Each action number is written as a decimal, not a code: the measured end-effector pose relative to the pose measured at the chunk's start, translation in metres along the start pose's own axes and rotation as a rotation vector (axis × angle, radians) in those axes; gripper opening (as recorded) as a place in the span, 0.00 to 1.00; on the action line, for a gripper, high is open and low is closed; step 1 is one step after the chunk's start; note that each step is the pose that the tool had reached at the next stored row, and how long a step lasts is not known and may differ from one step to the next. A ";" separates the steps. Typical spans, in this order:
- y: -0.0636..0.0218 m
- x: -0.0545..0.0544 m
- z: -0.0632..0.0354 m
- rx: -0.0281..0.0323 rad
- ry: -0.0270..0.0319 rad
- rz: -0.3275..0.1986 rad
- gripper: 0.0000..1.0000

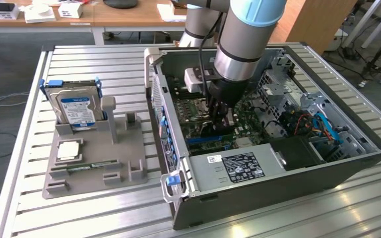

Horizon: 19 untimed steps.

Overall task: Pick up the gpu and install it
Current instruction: 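Insert the gpu into the slot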

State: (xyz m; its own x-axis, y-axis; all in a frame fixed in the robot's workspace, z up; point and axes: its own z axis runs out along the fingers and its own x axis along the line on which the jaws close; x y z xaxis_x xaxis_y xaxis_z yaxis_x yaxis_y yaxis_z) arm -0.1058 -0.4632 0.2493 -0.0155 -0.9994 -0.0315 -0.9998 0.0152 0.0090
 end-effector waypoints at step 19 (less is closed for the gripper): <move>0.0000 0.000 0.0017 0.0001 0.0000 0.003 0.27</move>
State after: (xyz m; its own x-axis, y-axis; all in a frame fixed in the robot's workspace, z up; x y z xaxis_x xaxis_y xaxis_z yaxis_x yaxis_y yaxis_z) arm -0.1058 -0.4637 0.2476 -0.0186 -0.9993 -0.0315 -0.9998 0.0183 0.0091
